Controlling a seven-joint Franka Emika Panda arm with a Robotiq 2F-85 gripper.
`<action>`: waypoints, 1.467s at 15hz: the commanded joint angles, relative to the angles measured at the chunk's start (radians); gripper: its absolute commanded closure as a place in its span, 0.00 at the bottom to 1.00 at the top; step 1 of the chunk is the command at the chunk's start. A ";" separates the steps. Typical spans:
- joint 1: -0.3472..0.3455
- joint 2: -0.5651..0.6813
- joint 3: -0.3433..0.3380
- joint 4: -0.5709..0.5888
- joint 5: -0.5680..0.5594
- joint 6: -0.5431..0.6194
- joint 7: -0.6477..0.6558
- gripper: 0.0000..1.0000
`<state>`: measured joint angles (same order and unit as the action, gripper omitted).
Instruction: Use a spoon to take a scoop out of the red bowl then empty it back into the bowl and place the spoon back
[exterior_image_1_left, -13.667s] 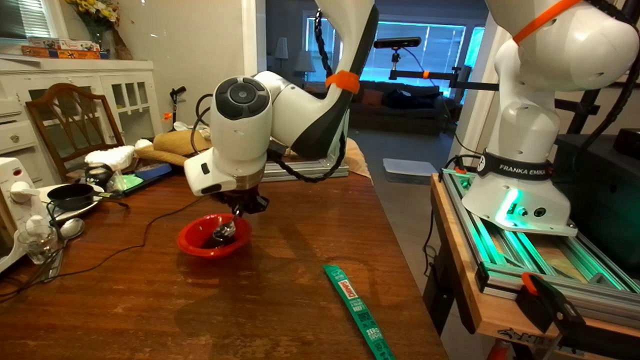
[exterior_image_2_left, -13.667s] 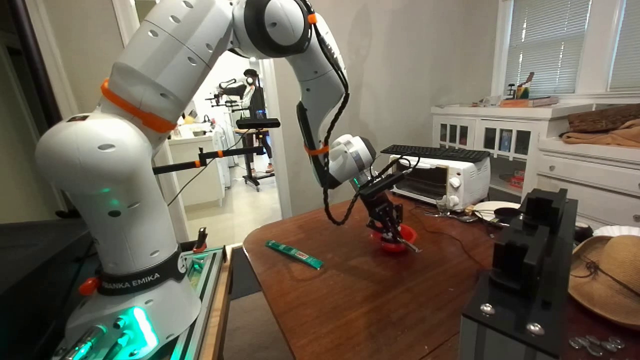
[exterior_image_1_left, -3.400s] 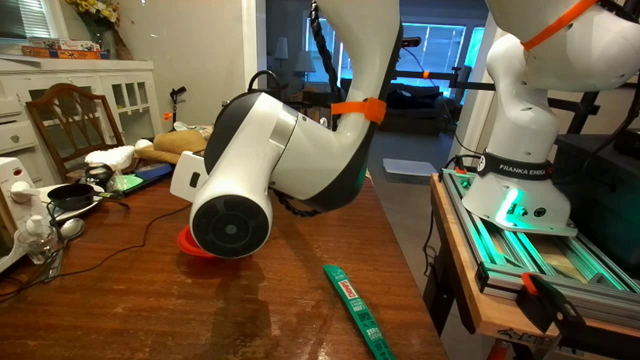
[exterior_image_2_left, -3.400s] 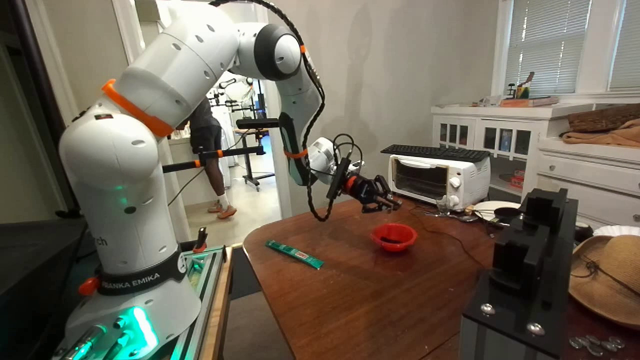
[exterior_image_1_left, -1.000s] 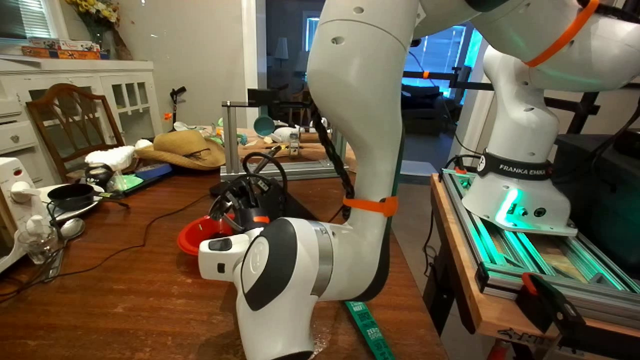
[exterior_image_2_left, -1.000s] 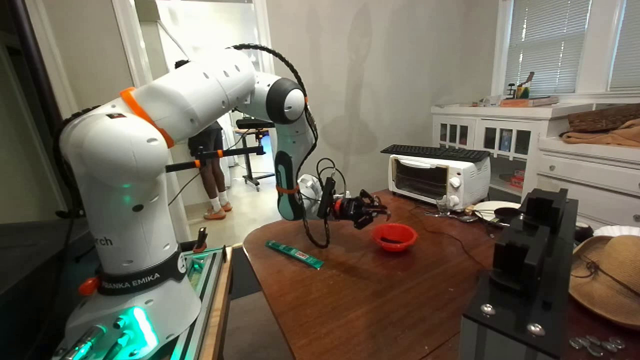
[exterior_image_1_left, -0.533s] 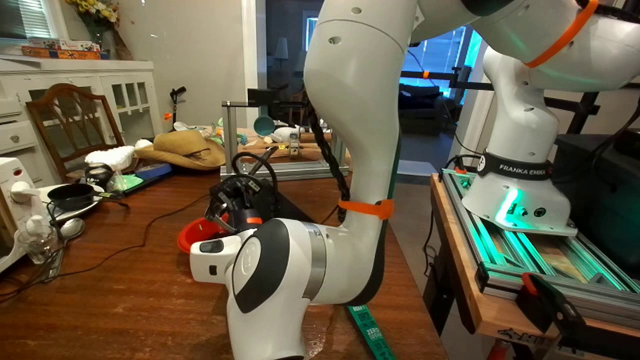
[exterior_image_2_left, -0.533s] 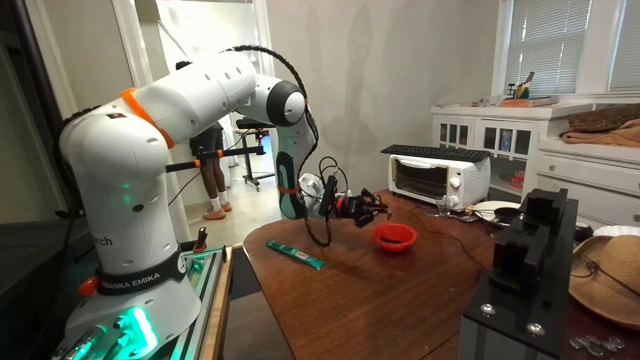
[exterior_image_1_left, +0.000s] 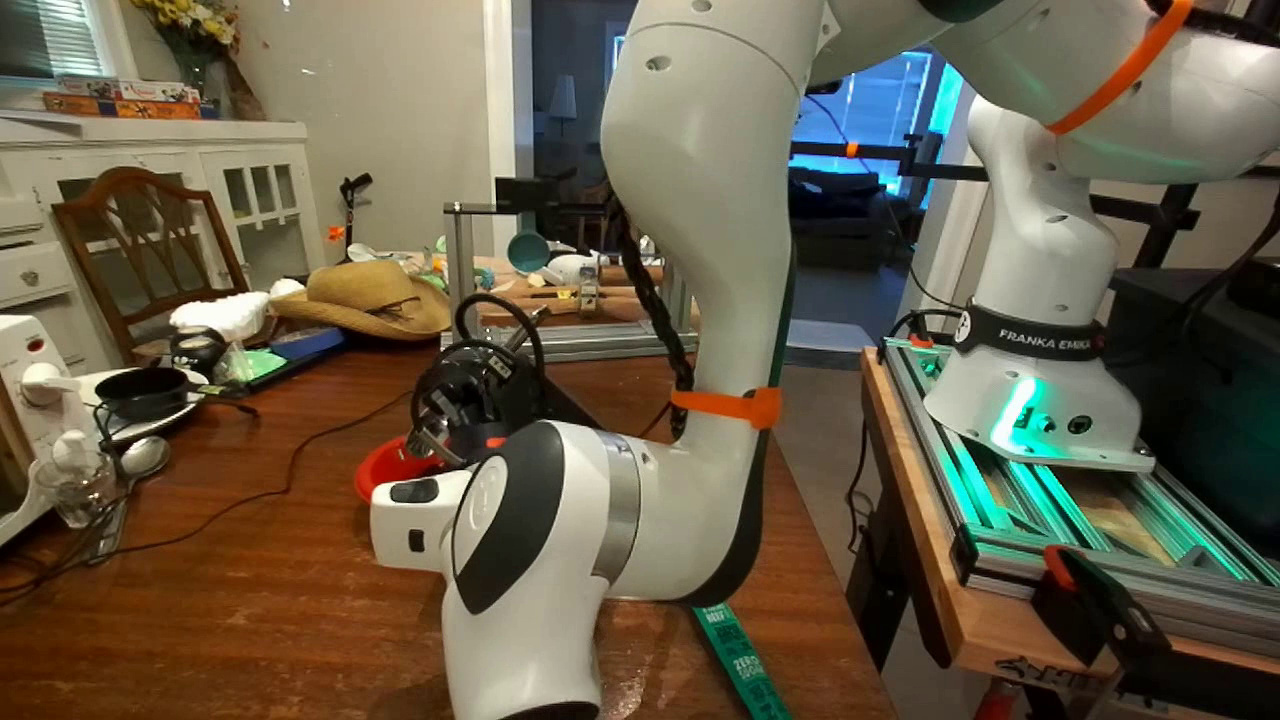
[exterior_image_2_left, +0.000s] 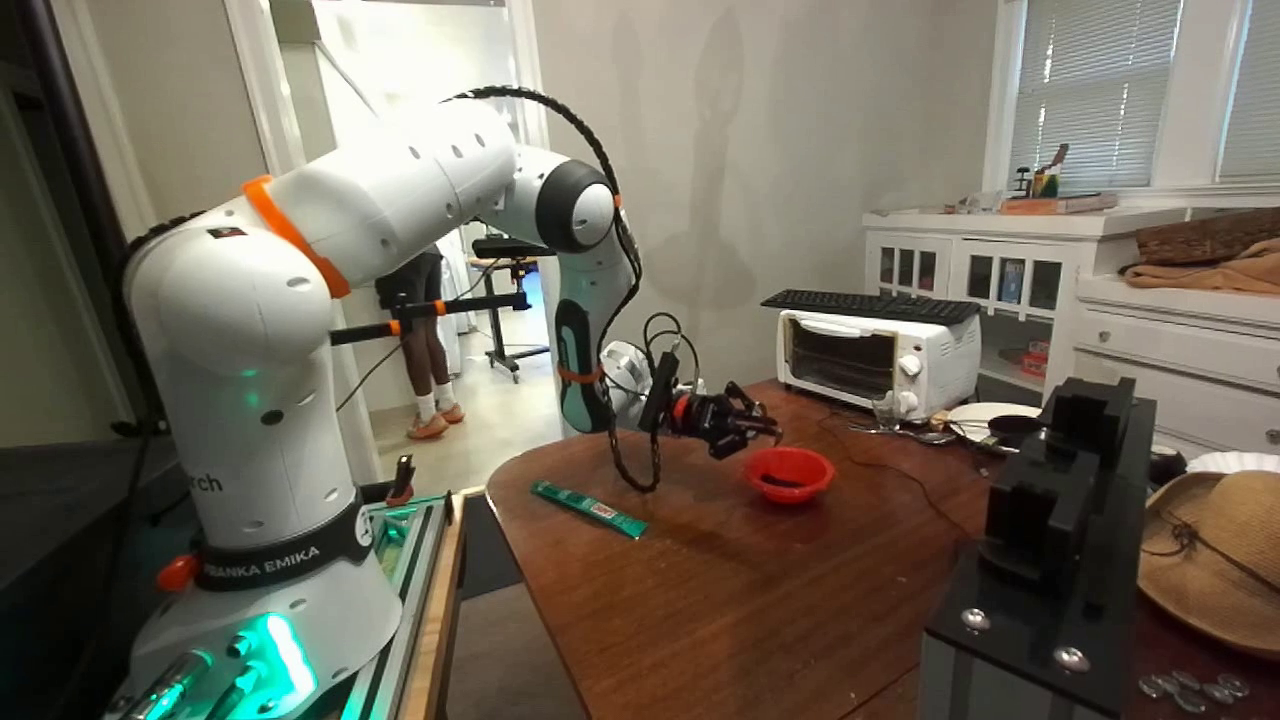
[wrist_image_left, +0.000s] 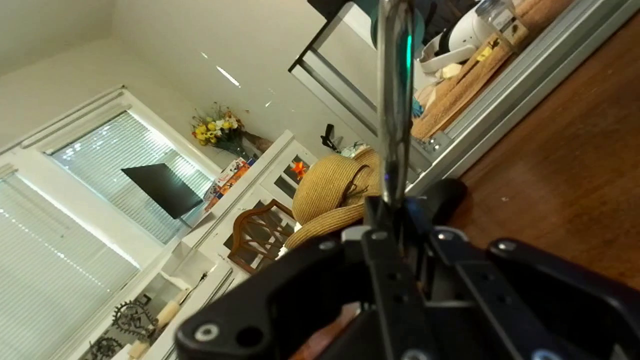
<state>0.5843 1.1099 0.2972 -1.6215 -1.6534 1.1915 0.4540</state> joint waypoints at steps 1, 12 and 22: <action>-0.022 -0.001 0.008 -0.010 0.020 0.026 -0.038 0.97; -0.115 -0.068 0.063 -0.034 0.107 0.192 0.135 0.97; -0.232 -0.209 0.070 -0.184 0.195 0.559 0.292 0.97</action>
<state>0.4070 1.0008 0.3569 -1.6834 -1.4870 1.6161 0.6602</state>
